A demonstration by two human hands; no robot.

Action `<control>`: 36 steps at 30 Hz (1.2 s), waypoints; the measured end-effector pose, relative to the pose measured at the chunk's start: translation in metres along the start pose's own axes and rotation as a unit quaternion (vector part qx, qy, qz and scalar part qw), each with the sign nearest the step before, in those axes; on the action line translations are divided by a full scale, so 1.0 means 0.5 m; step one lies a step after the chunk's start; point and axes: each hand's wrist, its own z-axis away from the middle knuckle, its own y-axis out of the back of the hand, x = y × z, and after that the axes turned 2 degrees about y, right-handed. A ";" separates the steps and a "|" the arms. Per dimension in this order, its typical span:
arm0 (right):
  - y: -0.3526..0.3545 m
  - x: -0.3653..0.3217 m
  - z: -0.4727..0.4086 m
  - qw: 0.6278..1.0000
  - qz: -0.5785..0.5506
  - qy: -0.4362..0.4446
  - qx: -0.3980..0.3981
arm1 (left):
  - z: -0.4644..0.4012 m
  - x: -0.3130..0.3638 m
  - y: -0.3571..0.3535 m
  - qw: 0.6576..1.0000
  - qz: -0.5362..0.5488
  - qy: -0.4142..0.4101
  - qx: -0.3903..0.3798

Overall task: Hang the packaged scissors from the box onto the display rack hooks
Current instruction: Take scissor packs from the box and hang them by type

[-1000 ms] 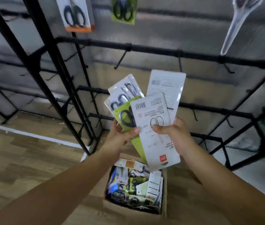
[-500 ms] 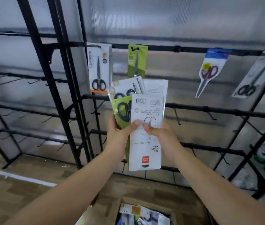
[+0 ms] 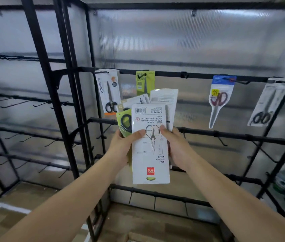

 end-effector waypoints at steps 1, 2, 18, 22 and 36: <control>0.003 -0.003 -0.001 1.000 -0.017 0.017 0.016 | -0.003 -0.002 0.000 1.000 0.006 0.005 0.002; 0.007 -0.007 -0.001 0.998 -0.020 0.039 0.037 | -0.006 -0.004 0.003 1.000 0.011 0.010 0.004; 0.119 -0.074 -0.008 0.739 0.526 0.417 0.062 | -0.055 0.004 0.045 0.992 -0.054 0.105 -0.046; 0.115 -0.062 -0.018 0.726 0.528 0.432 0.084 | -0.055 -0.011 0.024 0.990 -0.063 0.113 -0.053; 0.090 -0.100 -0.038 0.972 0.185 0.141 -0.019 | -0.074 -0.038 -0.031 0.999 -0.029 0.012 -0.022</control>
